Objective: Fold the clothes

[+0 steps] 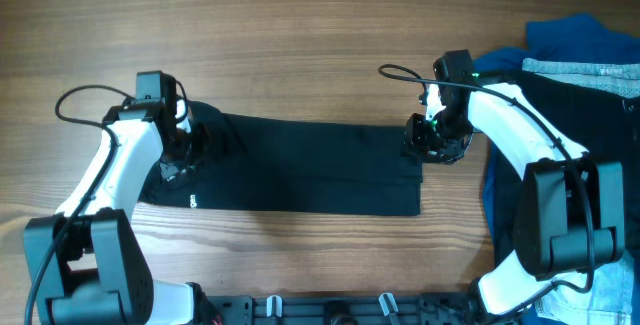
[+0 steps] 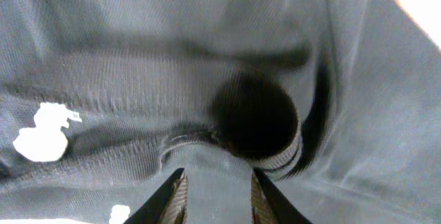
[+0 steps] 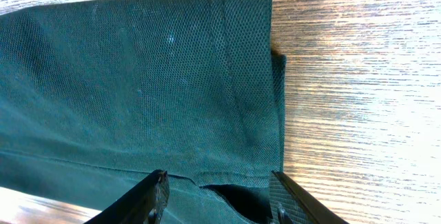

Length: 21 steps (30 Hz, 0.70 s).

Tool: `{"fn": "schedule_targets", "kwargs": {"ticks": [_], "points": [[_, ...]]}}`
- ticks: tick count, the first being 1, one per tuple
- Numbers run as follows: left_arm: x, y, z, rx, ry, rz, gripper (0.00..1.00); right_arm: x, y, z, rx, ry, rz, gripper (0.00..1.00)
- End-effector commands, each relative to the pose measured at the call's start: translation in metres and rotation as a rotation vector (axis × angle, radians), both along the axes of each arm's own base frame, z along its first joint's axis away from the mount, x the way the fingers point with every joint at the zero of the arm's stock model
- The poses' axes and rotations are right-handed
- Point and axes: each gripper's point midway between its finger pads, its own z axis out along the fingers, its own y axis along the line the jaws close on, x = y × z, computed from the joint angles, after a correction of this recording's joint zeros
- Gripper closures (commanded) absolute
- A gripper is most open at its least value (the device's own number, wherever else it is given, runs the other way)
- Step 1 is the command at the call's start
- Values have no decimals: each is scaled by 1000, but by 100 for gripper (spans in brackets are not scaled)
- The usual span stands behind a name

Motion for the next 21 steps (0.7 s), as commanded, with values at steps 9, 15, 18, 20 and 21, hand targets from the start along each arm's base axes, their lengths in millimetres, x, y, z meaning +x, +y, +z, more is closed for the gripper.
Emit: {"fn": "schedule_targets", "kwargs": {"ticks": [9,15,18,20,21], "points": [[4,14,-18,77,-17,3,66,-3,-1,3,-1,-8,19,46],[-16,-4,-29,-22,46,-25,96,-4,-1,3,0,-7,32,46],[-33,-15,-27,-88,117,-27,96,-4,-2,3,-4,-8,44,46],[-44,-24,-24,-136,154,-48,96,-4,-2,3,-6,-9,44,46],[-51,-24,-21,-140,177,-46,96,-4,-2,3,-6,-10,45,46]]}}
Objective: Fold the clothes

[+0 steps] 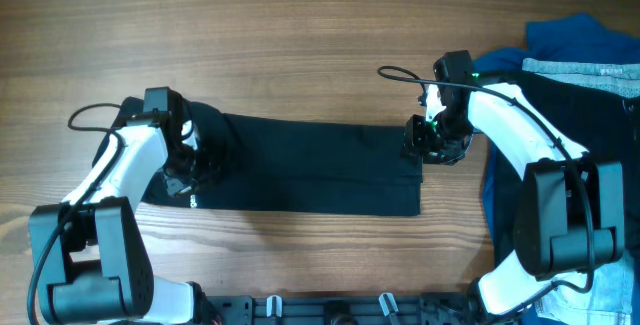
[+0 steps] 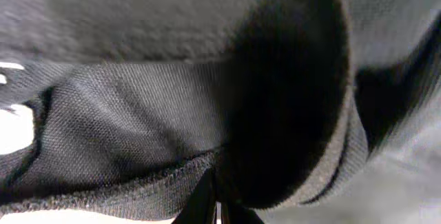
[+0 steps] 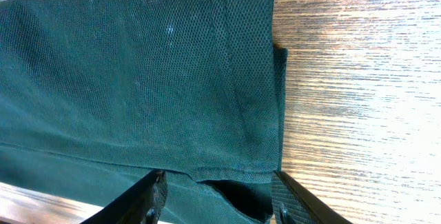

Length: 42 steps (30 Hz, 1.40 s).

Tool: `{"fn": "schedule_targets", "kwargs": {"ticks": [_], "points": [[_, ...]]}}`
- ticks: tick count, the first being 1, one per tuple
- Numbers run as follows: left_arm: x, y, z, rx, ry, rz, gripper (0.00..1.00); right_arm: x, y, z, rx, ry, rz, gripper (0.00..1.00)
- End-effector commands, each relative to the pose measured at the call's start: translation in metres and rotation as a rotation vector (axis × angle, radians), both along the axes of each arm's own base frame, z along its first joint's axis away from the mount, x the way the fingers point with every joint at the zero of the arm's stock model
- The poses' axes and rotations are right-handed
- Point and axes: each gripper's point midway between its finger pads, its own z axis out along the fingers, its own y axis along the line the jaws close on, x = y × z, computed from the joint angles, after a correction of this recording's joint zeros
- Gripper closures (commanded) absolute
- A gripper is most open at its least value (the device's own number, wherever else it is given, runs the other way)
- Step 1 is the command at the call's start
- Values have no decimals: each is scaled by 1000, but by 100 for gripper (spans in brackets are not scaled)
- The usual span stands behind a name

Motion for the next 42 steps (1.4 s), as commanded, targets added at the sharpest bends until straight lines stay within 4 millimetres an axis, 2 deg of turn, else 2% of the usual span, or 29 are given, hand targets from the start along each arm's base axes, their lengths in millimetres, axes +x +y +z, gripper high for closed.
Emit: {"fn": "schedule_targets", "kwargs": {"ticks": [1,3,4,5,8,10,13,15,17,18,19,20,23,27,29,32,34,35,36,38,40,42], "points": [[-14,-11,7,-73,40,-17,96,-1,-2,3,-6,-16,21,46],[-15,-11,14,-72,33,-17,93,-1,-2,3,-6,-17,21,46],[-14,-11,17,-72,29,-17,79,0,-2,3,-6,-19,21,45],[-13,-11,22,-70,29,-17,77,1,-2,3,-5,-22,21,45],[-3,4,36,13,19,-22,84,1,-2,3,-6,-22,21,44],[11,9,44,33,-27,-19,83,1,-2,3,-5,-23,21,44],[31,16,40,74,-106,-19,71,1,-2,3,-5,-23,20,44],[39,14,35,65,-138,-20,69,1,-2,3,-5,-23,20,43],[28,3,25,29,-111,-36,68,1,-2,3,-5,-22,20,43],[20,-4,21,0,-91,-45,69,1,-2,3,-5,-22,20,43],[5,-18,13,-47,-51,-65,89,1,-2,3,-5,-22,21,43],[1,-19,10,-47,-40,-71,96,1,-2,3,-5,-22,20,43],[-10,-23,2,-50,-12,-82,96,1,-2,3,-5,-22,20,43],[-15,-23,4,-53,9,-79,95,1,-2,3,-5,-22,21,42],[-11,-13,11,-22,10,-65,86,1,-2,3,-5,-25,21,42],[15,5,47,-9,-35,-39,79,3,-1,3,-4,-30,20,41],[26,31,64,74,-58,-19,75,3,-1,3,-4,-30,20,41],[29,54,68,151,-63,13,71,3,-1,3,-4,-30,20,41],[30,63,68,178,-67,30,70,3,-1,3,-4,-30,20,40],[34,78,67,195,-85,73,74,3,-1,3,-4,-30,20,40],[36,92,67,197,-102,137,84,5,-1,3,-3,-38,20,39],[35,93,65,170,-100,176,88,6,-1,3,-2,-45,20,38]]}}
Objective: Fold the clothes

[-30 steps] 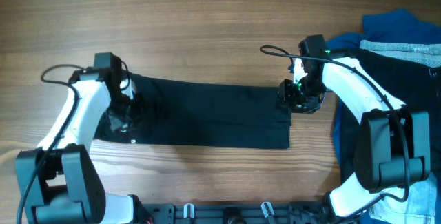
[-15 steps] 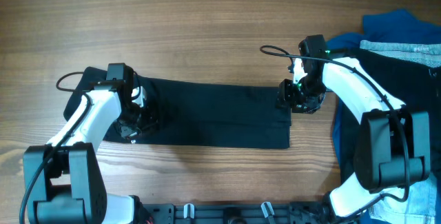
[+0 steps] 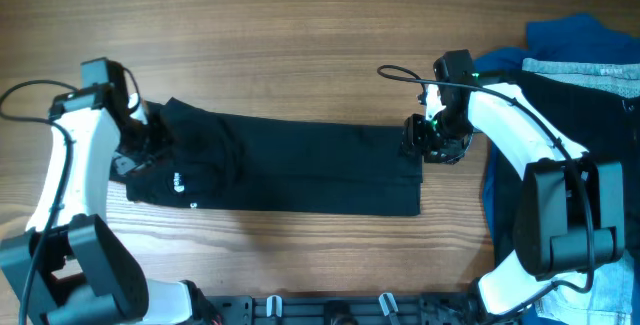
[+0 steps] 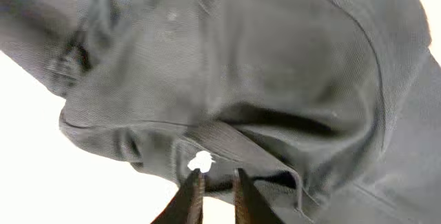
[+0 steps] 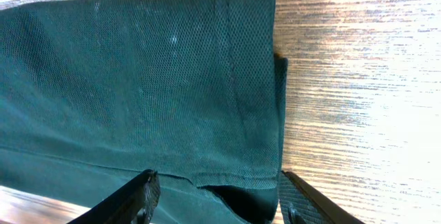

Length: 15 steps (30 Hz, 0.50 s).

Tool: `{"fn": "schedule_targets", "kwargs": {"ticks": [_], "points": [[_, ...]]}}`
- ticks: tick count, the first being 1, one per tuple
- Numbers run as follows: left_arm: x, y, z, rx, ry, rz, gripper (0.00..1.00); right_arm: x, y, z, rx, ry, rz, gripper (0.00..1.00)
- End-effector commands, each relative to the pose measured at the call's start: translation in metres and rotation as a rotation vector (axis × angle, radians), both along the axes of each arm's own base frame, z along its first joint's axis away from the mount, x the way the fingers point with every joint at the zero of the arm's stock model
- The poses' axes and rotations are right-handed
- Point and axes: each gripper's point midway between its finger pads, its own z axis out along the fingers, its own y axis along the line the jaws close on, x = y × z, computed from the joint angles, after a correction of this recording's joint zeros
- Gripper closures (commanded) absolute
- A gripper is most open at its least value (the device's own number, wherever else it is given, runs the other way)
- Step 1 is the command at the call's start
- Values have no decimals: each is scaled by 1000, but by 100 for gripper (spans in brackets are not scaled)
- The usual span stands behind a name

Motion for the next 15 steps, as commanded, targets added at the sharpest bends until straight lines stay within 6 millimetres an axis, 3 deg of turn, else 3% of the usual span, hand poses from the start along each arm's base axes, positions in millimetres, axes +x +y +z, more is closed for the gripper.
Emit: {"fn": "schedule_targets", "kwargs": {"ticks": [1,5,9,10,13,15], "points": [[0,6,-3,-18,-14,49,91,3,-1,3,-1,-28,14,37],[15,-8,-19,-99,-107,38,92,12,1,7,67,-45,-46,38],[8,-9,-45,-95,-118,38,92,18,-11,9,98,-48,-99,36],[3,-8,-56,-81,-109,45,94,20,-15,9,97,-55,-113,32],[-29,27,-76,105,13,259,96,22,-22,8,96,-59,-133,22],[-41,39,-80,132,45,338,96,20,-22,1,97,-62,-135,16]]}}
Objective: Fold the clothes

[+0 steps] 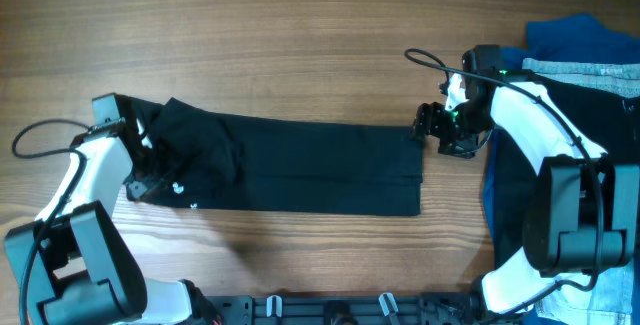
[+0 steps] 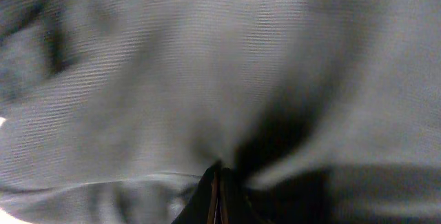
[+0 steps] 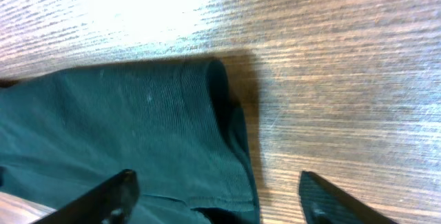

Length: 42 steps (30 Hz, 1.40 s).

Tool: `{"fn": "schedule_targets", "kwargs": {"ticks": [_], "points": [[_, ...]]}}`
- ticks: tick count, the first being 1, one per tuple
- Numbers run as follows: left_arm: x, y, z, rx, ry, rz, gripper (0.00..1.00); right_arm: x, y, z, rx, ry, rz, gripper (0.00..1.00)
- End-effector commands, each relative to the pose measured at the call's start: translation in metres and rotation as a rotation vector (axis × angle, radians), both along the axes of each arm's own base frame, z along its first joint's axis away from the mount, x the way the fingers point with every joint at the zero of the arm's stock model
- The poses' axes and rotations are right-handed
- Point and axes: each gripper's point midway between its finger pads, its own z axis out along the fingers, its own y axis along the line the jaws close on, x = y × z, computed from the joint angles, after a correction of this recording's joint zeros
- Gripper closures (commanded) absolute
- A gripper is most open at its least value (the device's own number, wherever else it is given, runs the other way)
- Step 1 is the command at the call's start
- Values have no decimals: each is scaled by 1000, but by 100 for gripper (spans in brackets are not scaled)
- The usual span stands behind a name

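Observation:
A black shirt (image 1: pixel 300 165), folded into a long strip, lies across the middle of the wooden table (image 1: pixel 300 25). At its left end my left gripper (image 1: pixel 138 180) is down on the cloth. In the left wrist view the dark fabric (image 2: pixel 207 58) fills the frame, and the left gripper (image 2: pixel 217 196) is shut on a pinch of it. My right gripper (image 1: pixel 440 130) stands open at the shirt's right end. In the right wrist view the right gripper (image 3: pixel 219 196) spans the hem (image 3: pixel 227 114), half over cloth, half over bare wood.
A pile of other clothes (image 1: pixel 580 55), blue, grey and black, covers the table's right edge behind the right arm. Bare wood (image 3: pixel 344 114) lies right of the hem. The arms' mounts line the near edge (image 1: pixel 330 310).
My right gripper has moved a little right, from over the shirt's end to astride its hem, and stands wider open. The left gripper, nearly shut before, is now shut on cloth at the left end.
First my left gripper was slightly open over the collar end, then shut on fabric there. Later the shirt's left end lay further left and flatter. The right gripper stayed open over the right end, and now straddles the hem.

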Motion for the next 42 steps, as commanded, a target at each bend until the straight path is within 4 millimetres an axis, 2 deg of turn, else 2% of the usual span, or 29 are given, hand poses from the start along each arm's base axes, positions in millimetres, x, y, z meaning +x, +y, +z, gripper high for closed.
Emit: {"fn": "schedule_targets", "kwargs": {"ticks": [1,3,4,7,11,13,14,15,17,19,23,25,27,29,32,36,37,42], "points": [[-22,30,-9,97,73,179,96,-6,2,-8,22,-9,-5,16],[-21,31,-9,97,70,182,94,-12,14,-17,97,-16,9,17],[-21,29,-9,86,67,181,89,-18,20,-19,131,-6,14,18],[-17,24,-10,52,49,178,72,-40,21,-31,141,60,-1,28],[-13,18,-8,17,32,174,69,-60,42,-38,252,50,83,41],[-1,13,3,-22,-12,140,71,-55,46,-38,252,19,103,69],[3,13,11,-24,-28,139,71,-51,46,-37,252,5,103,87],[6,14,18,-23,-40,138,71,-48,45,-36,251,-7,102,96],[11,16,36,-13,-72,137,71,-36,37,-30,186,-43,81,96],[17,17,57,-1,-122,117,71,-22,21,-15,100,-101,67,96],[19,17,90,27,-226,113,66,7,-39,34,-116,-188,-105,96],[19,14,102,25,-267,108,64,16,-49,55,-129,-228,-130,96],[18,13,111,30,-296,106,64,24,-51,72,-128,-254,-138,96],[17,12,117,36,-313,106,64,30,-35,84,-60,-283,-112,96],[16,8,119,16,-320,100,64,27,0,86,-2,-270,-64,96],[17,5,119,-3,-323,95,64,23,60,85,44,-261,-30,96],[16,5,119,-4,-319,96,64,20,76,83,41,-254,-29,96],[14,4,118,-6,-311,96,64,4,134,61,45,-214,50,94]]}}
